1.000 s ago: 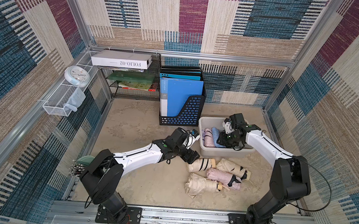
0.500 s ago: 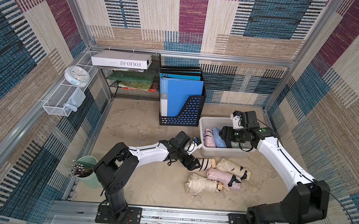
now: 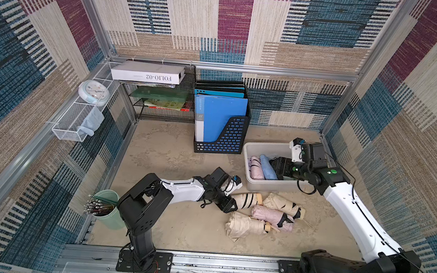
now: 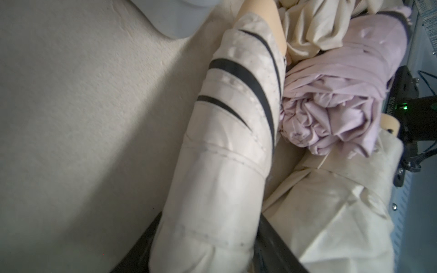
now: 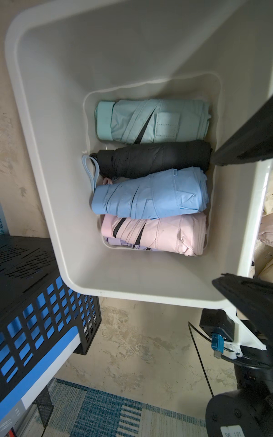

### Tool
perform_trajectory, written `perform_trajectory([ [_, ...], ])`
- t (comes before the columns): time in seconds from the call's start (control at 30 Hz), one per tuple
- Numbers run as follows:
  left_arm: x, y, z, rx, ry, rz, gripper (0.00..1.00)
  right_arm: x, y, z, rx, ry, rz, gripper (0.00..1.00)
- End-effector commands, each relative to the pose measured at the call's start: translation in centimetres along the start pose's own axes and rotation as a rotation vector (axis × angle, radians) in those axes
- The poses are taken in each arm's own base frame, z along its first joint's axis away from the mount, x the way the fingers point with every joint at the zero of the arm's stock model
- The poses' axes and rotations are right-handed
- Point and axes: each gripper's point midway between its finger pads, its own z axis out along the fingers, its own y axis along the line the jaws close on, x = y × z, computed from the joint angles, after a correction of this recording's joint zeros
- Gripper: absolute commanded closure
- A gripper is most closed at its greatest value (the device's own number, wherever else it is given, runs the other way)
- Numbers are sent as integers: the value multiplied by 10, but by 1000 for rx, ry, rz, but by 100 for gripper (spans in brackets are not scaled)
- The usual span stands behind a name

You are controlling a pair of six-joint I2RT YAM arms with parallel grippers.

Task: Put the umbrella into the storage box
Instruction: Pick up the umbrella from the center of the board.

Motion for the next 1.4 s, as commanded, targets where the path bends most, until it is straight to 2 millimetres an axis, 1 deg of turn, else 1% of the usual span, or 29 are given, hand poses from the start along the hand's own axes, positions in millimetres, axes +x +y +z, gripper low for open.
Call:
perform_trajectory([
  [0.0,5,6,-1,-39,2,-25,55,-7,3,-5,-12,-29,-11,23],
  [0.1,3,6,-2,-41,-20,-36,63,-7,6,-8,-28,-33,-15,23],
  [0.17,-1,7,-2,-38,-57,-47,69,-6,8,-10,-33,-23,-22,23],
  [0.3,-2,4,1,-12,-90,-92,84,-6,11,-14,-41,-2,-31,23],
  [0.4,-4,4,-6,-22,-120,-108,92,-10,18,-20,-75,-11,-24,24],
  [0.5,-7,3,-20,-51,-170,-121,100,-13,24,-23,-99,-8,-15,24],
  [0.7,6,6,-47,-115,-227,-200,100,-6,33,-27,-153,6,46,24],
  [0.77,6,8,-58,-143,-258,-226,100,-5,38,-31,-177,-4,74,23],
  [0.87,-2,7,-81,-176,-349,-249,100,-6,49,-36,-218,-20,119,21],
  [0.93,-10,4,-102,-195,-430,-250,100,-6,62,-39,-262,-22,157,20],
  [1.07,-27,-2,-150,-235,-618,-234,100,-1,105,-45,-389,-13,231,17],
  [1.2,-51,-14,-199,-253,-812,-175,100,10,154,-49,-496,-18,243,13],
  [1.3,-72,-25,-225,-246,-913,-125,100,13,181,-51,-559,-23,248,10],
  [1.37,-83,-32,-235,-240,-951,-92,100,12,194,-50,-575,-36,249,8],
])
